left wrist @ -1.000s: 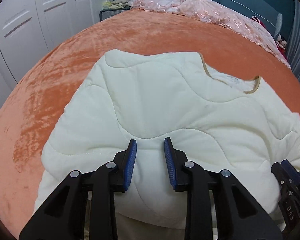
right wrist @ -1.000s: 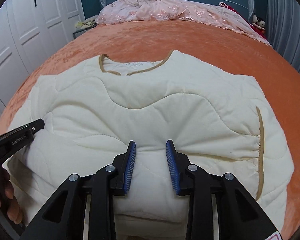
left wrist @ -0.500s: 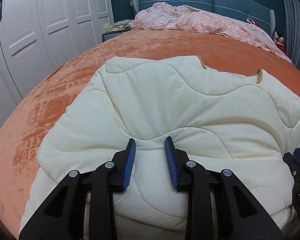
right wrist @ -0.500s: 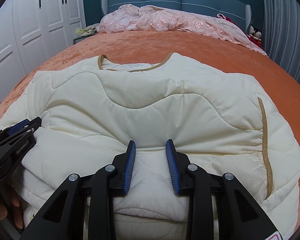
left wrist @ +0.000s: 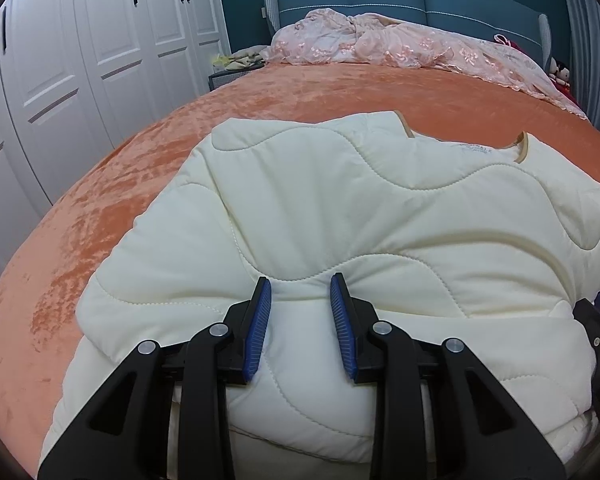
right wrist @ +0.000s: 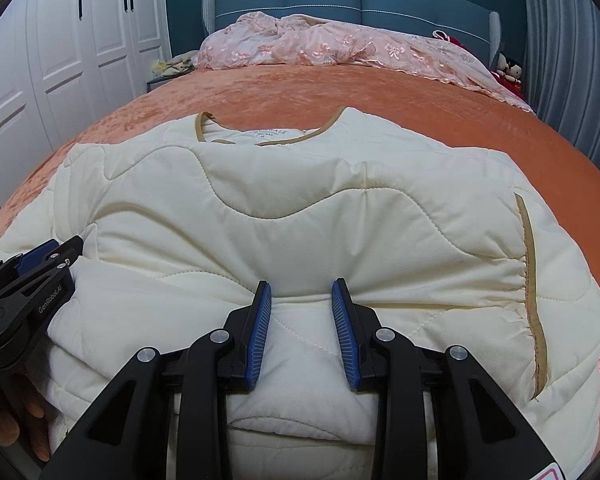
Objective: Fold large clothes
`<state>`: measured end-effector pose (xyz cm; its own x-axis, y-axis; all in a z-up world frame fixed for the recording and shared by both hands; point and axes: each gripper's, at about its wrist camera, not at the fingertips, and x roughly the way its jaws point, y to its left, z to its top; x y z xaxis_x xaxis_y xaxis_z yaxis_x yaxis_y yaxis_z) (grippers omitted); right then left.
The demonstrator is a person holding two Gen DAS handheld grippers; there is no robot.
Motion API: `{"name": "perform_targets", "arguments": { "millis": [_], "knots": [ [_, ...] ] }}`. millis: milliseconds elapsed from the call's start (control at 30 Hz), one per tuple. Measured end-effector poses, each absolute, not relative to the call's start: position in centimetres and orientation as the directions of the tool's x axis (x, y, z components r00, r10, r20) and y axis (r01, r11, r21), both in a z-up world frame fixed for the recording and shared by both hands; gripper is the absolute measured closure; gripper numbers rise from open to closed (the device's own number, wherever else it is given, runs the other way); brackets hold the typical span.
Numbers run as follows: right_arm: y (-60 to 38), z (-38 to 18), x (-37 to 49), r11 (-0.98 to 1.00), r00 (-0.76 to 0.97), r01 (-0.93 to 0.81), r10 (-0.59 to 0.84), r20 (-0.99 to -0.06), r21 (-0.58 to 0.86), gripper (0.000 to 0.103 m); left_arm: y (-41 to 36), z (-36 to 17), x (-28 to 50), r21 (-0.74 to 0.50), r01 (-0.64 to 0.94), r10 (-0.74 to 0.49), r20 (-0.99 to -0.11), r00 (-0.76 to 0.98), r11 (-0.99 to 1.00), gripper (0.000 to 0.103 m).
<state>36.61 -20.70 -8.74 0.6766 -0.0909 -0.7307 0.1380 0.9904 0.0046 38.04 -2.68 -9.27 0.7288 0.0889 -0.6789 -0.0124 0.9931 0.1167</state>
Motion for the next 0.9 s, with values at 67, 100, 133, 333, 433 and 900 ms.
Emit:
{"name": "perform_targets", "arguments": {
  "millis": [67, 100, 133, 333, 433, 900],
  "knots": [
    [-20.9, -8.6, 36.7, 0.990, 0.671, 0.137, -0.082, -0.737, 0.014, 0.072, -2.6, -9.1, 38.1, 0.109, -0.008, 0.082, -0.691, 0.719, 0.994, 0.073],
    [-21.1, -8.3, 36.8, 0.990, 0.663, 0.136, -0.066, -0.746, 0.034, 0.072, -2.3, -8.6, 38.3, 0.087, 0.000, 0.061, -0.704, 0.707, 0.996, 0.073],
    [-21.6, -7.7, 36.8, 0.988, 0.655, 0.137, -0.041, -0.754, 0.065, 0.072, -1.6, -8.0, 38.5, 0.039, 0.016, 0.017, -0.724, 0.690, 0.999, 0.072],
    [-22.6, -1.3, 39.8, 0.982, 0.720, 0.073, 0.068, -0.691, 0.174, 0.067, 3.7, -2.3, 41.7, -0.151, 0.037, -0.136, -0.727, 0.673, 0.988, 0.064],
    [-21.5, -0.6, 45.5, 0.964, 0.703, 0.014, 0.179, -0.688, 0.265, 0.051, 5.3, -1.4, 46.9, -0.177, -0.011, -0.127, -0.746, 0.654, 0.984, 0.057],
    [-15.4, -10.2, 61.5, 0.921, 0.516, 0.022, 0.323, -0.793, 0.389, 0.072, 4.1, -9.0, 54.1, -0.114, -0.045, -0.060, -0.772, 0.633, 0.992, 0.056]
  ]
}}
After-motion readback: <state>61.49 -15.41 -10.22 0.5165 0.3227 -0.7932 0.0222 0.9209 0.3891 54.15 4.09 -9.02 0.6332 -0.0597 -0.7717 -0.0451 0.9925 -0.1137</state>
